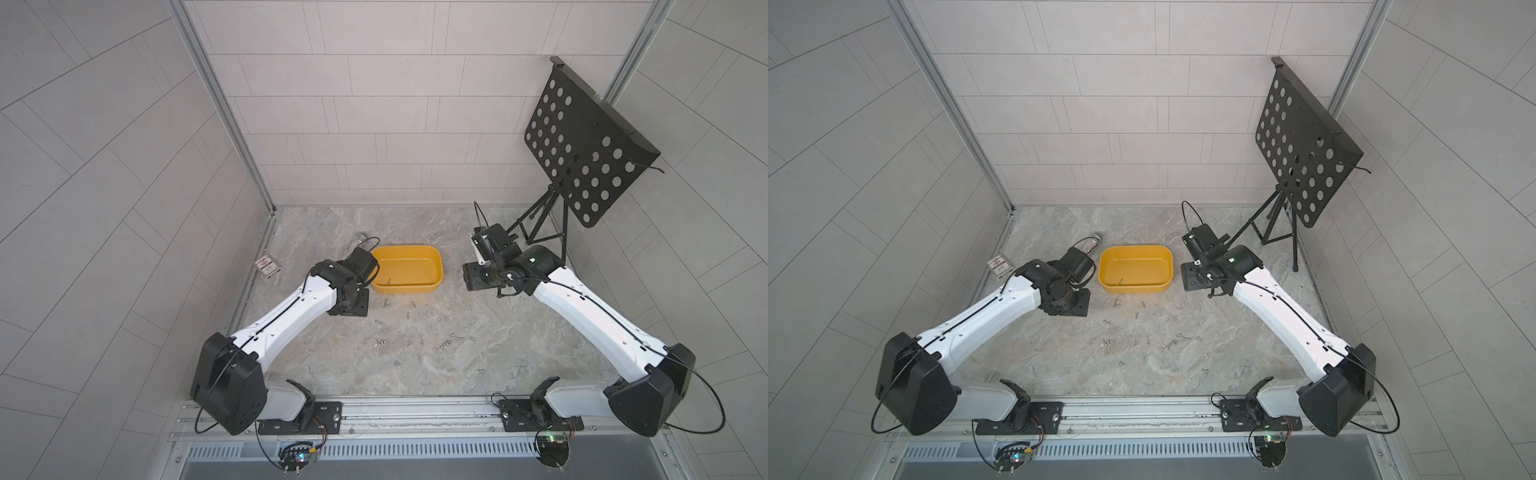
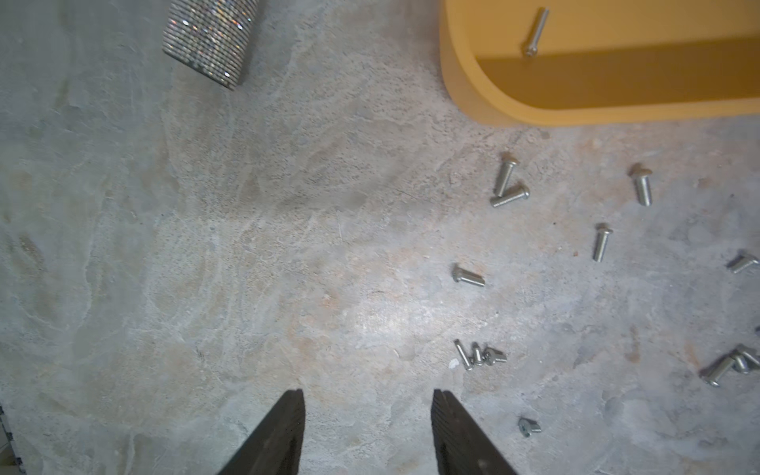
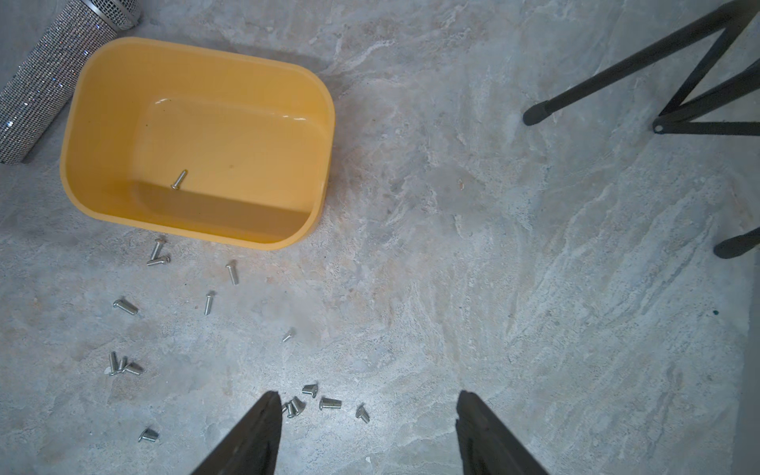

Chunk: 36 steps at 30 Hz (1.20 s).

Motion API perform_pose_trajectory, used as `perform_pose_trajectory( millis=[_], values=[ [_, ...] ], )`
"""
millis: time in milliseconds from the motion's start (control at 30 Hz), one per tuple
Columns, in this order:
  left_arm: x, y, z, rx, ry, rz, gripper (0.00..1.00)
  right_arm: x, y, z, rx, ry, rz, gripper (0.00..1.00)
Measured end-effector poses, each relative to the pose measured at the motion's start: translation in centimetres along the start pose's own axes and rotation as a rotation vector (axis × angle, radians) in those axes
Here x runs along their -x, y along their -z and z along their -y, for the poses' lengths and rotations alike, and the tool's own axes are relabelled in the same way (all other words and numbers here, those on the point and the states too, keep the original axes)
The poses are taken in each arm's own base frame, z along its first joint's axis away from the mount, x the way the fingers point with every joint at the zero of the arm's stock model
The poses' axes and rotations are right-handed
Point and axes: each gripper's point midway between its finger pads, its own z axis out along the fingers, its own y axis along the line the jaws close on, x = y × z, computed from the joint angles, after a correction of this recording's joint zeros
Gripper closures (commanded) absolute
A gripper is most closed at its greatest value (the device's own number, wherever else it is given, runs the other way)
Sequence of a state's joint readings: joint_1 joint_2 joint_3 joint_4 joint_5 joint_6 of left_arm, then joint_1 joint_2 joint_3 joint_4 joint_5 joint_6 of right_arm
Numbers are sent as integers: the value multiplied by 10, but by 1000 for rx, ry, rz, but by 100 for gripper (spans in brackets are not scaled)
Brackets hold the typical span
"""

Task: Put the screws on the desktop into the storage box
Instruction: Pick up the screw from the center of the board.

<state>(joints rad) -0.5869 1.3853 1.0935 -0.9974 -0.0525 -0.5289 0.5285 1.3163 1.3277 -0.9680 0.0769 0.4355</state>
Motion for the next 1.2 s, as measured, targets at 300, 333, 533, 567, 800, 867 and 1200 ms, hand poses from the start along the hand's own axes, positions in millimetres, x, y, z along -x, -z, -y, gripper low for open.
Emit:
perform_pose_trajectory(
  millis=[300, 333, 533, 567, 800, 867, 1200],
  values=[
    [-48, -26, 46, 19, -55, -85, 45, -10, -3, 6, -8, -7, -18, 30],
    [-51, -27, 52, 15, -62, -84, 45, -11, -3, 7, -9, -9, -20, 30],
    [-71, -24, 84, -45, -92, -73, 45, -9, 1, 14, -11, -21, -5, 31],
    [-74, -25, 89, -59, -95, -73, 45, -9, 2, 15, -12, -23, -2, 31],
    [-96, -41, 105, -99, -86, -114, 45, -12, 0, 22, -16, -32, -10, 33],
    [-99, -47, 109, -100, -86, -127, 45, -14, -1, 23, -15, -29, -16, 33],
    [-108, -64, 123, -107, -93, -161, 49, -18, -3, 21, -1, -16, -30, 34]
  ],
)
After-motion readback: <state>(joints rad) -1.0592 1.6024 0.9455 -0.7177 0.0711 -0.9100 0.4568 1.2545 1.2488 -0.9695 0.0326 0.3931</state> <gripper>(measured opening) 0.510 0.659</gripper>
